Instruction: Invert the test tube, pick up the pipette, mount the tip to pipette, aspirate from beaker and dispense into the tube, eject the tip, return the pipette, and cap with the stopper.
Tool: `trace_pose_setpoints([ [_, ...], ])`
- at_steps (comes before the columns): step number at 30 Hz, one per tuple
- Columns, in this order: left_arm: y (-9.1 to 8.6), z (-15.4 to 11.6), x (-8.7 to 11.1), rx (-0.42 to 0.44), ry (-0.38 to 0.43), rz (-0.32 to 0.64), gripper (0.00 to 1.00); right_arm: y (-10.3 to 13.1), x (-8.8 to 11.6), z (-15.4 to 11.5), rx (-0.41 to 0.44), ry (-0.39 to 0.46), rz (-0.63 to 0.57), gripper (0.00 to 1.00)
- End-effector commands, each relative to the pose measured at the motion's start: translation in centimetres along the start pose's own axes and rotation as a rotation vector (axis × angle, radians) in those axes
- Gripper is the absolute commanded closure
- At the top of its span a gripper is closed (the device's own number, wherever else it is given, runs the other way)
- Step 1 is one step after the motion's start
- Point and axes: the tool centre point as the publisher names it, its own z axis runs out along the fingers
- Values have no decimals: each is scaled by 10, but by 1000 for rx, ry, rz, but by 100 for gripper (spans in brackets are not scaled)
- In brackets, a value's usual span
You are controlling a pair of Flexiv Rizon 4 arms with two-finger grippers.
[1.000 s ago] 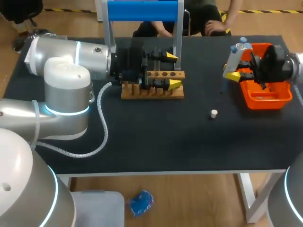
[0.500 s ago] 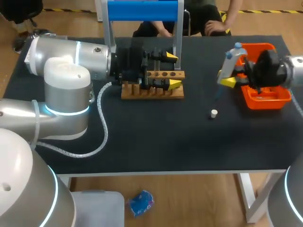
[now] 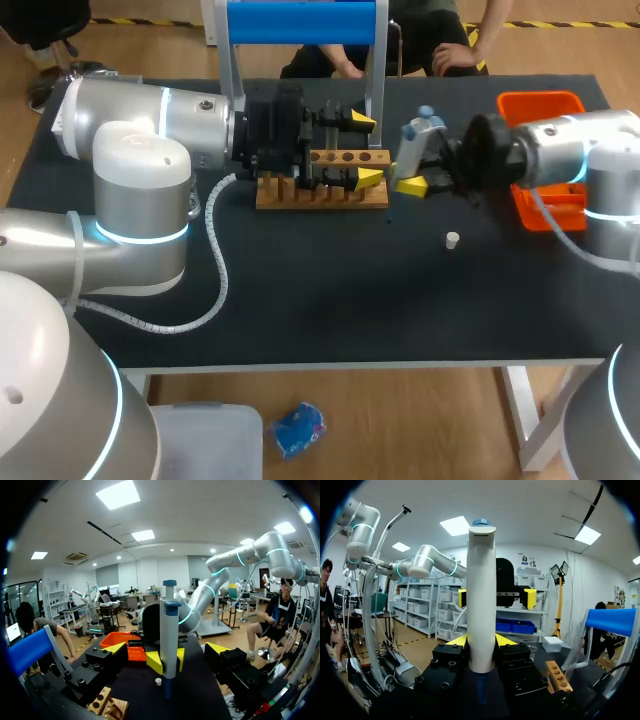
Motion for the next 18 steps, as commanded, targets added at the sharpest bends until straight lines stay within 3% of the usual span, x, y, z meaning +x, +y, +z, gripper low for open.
trace_pose_setpoints([
  [1,1,1,4,44,-26,3,0,5,-7,16,1,22,-11,100],
  [9,2,6,9,92,-50,9,0,12,-2,32,6,39,-42,100],
  [18,2,6,9,88,-71,-3,0,11,-1,39,52,-4,-61,100],
])
